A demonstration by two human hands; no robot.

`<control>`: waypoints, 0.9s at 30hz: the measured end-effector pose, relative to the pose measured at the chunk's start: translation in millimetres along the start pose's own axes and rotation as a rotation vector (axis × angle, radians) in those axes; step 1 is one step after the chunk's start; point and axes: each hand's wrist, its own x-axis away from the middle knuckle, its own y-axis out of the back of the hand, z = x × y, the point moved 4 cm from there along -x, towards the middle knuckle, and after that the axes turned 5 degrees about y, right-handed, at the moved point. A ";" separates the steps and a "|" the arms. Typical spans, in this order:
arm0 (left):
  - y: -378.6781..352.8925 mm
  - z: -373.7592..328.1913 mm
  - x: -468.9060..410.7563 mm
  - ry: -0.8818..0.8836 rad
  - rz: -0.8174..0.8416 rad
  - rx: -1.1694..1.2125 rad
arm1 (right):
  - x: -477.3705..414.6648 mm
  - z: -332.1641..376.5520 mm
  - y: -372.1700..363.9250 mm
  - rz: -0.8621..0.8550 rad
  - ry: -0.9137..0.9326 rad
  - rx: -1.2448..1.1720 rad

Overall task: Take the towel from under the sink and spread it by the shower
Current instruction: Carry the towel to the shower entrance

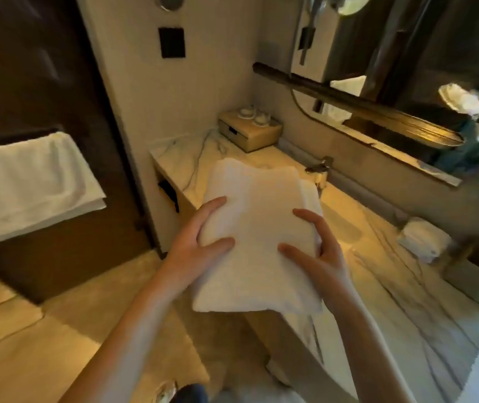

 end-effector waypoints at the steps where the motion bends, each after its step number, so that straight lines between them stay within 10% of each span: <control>1: 11.1 2.7 17.9 0.017 -0.065 -0.005 | 1.2 2.3 -12.1 0.065 0.004 -0.023; 13: 116.3 24.9 249.1 0.140 -0.586 0.022 | 101.4 44.6 -166.1 0.620 0.071 -0.154; 27: 192.7 73.1 588.6 0.346 -0.796 -0.059 | 394.6 100.5 -296.2 0.835 -0.032 -0.166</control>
